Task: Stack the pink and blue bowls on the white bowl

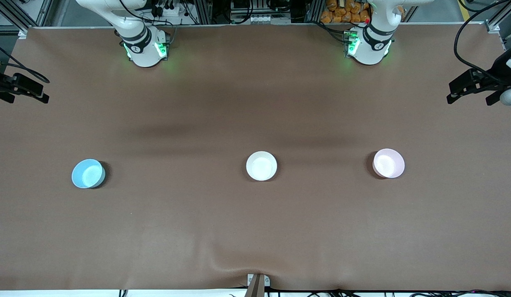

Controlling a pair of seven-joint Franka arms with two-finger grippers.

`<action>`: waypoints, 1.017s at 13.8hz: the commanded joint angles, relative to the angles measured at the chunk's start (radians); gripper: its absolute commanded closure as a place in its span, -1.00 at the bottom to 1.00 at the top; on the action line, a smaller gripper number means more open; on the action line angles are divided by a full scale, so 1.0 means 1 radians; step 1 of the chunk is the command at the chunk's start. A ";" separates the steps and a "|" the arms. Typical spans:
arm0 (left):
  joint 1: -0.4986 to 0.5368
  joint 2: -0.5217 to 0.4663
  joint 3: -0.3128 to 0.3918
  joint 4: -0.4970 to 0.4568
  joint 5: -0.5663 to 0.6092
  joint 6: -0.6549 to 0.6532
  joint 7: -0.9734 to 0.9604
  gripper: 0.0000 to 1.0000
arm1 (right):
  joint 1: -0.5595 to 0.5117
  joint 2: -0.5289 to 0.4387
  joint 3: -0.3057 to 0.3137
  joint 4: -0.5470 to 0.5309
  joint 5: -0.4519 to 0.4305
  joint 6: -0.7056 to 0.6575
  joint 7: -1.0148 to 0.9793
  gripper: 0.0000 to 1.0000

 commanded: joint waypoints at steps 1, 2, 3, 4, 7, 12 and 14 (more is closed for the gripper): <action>-0.001 0.000 -0.002 0.016 0.022 -0.019 -0.002 -1.00 | 0.002 -0.009 0.002 -0.006 -0.013 -0.004 0.015 -1.00; 0.001 0.000 -0.002 0.016 0.022 -0.019 -0.004 -1.00 | 0.002 -0.009 0.002 -0.006 -0.013 -0.004 0.015 -1.00; 0.001 0.000 -0.002 0.016 0.023 -0.019 -0.004 -1.00 | 0.002 -0.008 0.002 -0.006 -0.013 -0.002 0.017 -1.00; -0.001 0.000 -0.002 0.016 0.022 -0.019 -0.004 -1.00 | 0.002 -0.008 0.002 -0.008 -0.013 -0.004 0.015 -1.00; 0.004 0.018 0.001 0.011 0.020 -0.019 0.002 -1.00 | 0.002 -0.008 0.002 -0.008 -0.013 -0.002 0.015 -1.00; 0.036 0.081 0.004 -0.029 0.025 -0.012 0.011 -1.00 | 0.000 -0.001 0.001 -0.011 -0.013 0.001 0.015 -1.00; 0.045 0.141 0.004 -0.034 0.040 0.014 0.013 -1.00 | -0.002 0.009 -0.001 -0.011 -0.013 0.009 0.012 -1.00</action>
